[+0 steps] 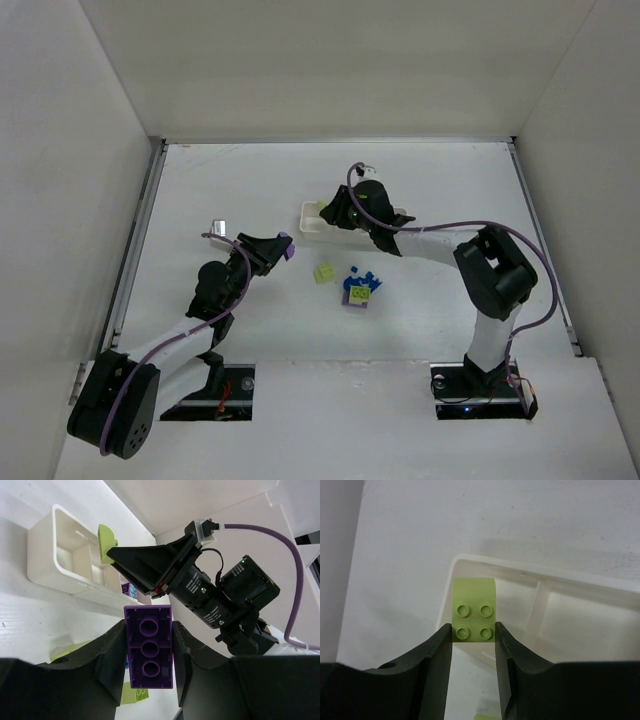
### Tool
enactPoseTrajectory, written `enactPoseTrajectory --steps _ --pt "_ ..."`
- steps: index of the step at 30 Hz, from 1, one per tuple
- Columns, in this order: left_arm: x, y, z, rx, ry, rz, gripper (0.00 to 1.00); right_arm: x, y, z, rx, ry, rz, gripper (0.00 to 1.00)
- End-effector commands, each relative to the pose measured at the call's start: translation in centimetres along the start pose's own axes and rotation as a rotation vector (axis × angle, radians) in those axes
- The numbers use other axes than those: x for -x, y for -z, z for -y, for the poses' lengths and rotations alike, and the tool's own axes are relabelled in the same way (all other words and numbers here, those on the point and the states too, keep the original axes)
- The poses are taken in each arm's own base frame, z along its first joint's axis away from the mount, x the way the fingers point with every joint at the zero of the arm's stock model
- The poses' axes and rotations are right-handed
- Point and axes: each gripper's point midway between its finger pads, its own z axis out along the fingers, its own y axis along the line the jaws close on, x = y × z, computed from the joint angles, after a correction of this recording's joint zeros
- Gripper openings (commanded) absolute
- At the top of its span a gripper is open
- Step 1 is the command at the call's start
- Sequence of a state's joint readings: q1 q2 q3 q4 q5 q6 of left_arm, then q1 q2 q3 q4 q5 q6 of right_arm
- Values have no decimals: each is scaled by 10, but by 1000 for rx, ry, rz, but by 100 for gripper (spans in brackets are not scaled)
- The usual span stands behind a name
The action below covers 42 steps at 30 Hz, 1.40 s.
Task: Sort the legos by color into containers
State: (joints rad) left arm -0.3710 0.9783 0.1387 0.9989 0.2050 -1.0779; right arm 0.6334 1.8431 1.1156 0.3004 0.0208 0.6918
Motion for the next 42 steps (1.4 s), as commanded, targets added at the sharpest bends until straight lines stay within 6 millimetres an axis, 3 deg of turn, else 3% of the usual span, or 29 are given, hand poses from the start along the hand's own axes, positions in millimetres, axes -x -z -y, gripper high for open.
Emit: enactPoseTrajectory --steps 1,11,14,17,22,27,29,36,42 --pt "10 -3 14 -47 -50 31 21 11 -7 -18 23 39 28 36" --pt "7 -11 16 -41 -55 18 21 12 0 -28 48 36 19 60" --pt "4 -17 22 -47 -60 13 21 24 19 -35 74 33 69 60" --pt "-2 -26 35 -68 -75 -2 21 48 52 -35 90 27 167 55" --pt "-23 -53 57 -88 -145 -30 21 94 121 10 -24 7 372 42" --pt "-61 -92 69 -64 -253 -107 21 104 172 64 -180 -23 479 42" --pt "-72 -108 67 -33 -303 -124 21 104 188 81 -243 -32 514 48" --pt "-109 -159 71 23 -479 -185 22 106 219 116 -324 -77 604 63" --pt "-140 -195 60 76 -627 -240 24 110 230 121 -309 -118 638 65"
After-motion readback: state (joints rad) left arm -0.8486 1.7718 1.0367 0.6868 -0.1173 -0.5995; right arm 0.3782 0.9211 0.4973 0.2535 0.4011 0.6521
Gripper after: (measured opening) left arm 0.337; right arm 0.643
